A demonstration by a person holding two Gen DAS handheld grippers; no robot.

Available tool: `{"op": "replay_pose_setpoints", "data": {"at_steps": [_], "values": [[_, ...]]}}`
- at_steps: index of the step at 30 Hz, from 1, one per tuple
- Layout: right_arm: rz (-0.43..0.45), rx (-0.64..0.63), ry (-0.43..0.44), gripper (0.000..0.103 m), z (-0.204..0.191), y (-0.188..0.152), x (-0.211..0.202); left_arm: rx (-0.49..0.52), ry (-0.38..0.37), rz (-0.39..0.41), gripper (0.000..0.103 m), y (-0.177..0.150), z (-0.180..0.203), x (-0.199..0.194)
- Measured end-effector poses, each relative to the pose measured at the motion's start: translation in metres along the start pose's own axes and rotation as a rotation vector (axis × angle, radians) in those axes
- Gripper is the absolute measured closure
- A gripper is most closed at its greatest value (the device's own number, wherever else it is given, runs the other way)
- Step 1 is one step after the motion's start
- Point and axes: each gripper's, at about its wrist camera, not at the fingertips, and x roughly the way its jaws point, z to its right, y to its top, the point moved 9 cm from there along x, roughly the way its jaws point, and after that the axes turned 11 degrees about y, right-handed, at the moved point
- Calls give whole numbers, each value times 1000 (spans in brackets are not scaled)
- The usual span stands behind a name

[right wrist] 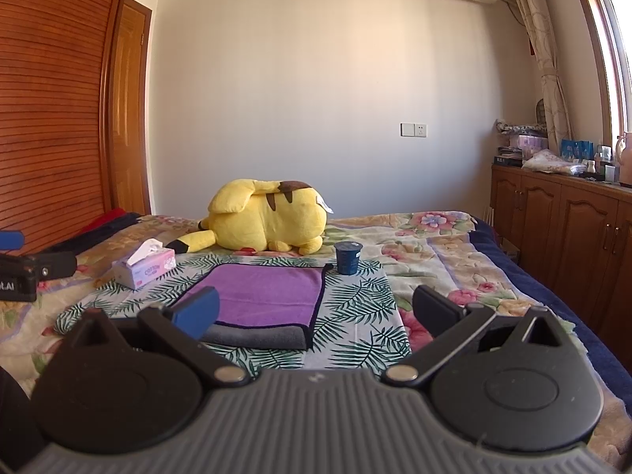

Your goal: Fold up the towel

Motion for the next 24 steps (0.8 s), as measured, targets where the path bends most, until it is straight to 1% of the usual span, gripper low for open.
{"op": "replay_pose_setpoints", "data": {"at_steps": [24], "values": [[-1,-3,1,0,-2,0,1,5,3,2,16,5,-4,-1]]}}
